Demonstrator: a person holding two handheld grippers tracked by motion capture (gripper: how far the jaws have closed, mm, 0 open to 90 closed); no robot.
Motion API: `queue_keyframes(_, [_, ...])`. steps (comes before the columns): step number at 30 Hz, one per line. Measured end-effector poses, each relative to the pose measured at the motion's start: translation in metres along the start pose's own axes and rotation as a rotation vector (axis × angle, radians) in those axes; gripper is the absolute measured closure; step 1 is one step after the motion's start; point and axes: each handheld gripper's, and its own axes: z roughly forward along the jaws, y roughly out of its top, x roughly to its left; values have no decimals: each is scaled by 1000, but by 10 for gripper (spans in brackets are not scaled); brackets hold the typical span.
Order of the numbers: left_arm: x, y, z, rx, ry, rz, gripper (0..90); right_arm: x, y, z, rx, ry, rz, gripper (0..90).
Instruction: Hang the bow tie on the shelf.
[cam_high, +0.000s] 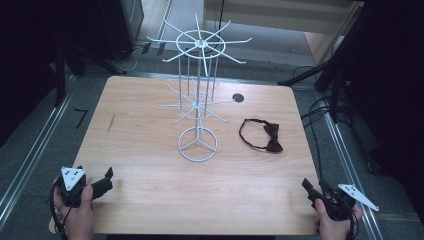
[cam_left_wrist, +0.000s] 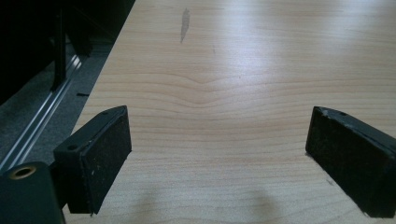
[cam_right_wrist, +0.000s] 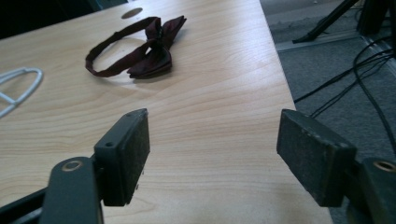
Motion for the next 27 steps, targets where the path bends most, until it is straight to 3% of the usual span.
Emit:
queue_keyframes(3, [0, 0, 0, -4, -1, -2, 75, 4, 2, 4, 33, -16, -11, 315])
queue_keyframes(6, [0, 0, -1, -2, -8, 6, 75, 11, 9, 10, 75, -35, -65, 344])
queue_keyframes(10, [0, -1, -1, -4, -6, 8, 75, 20, 19, 18, 126, -42, -96, 363])
queue_keyframes(11, [0, 0, -1, 1, -7, 10, 75, 25, 26, 26, 170, -42, -108, 377])
queue_keyframes(18, [-2, 0, 0, 7, -1, 22, 75, 38, 46, 51, 296, -39, -148, 383])
queue_keyframes(21, [-2, 0, 0, 4, -3, 22, 75, 45, 59, 68, 380, -52, -196, 386])
queue_keyframes(27, [-2, 0, 0, 1, -9, 19, 75, 56, 78, 86, 454, -63, -238, 389])
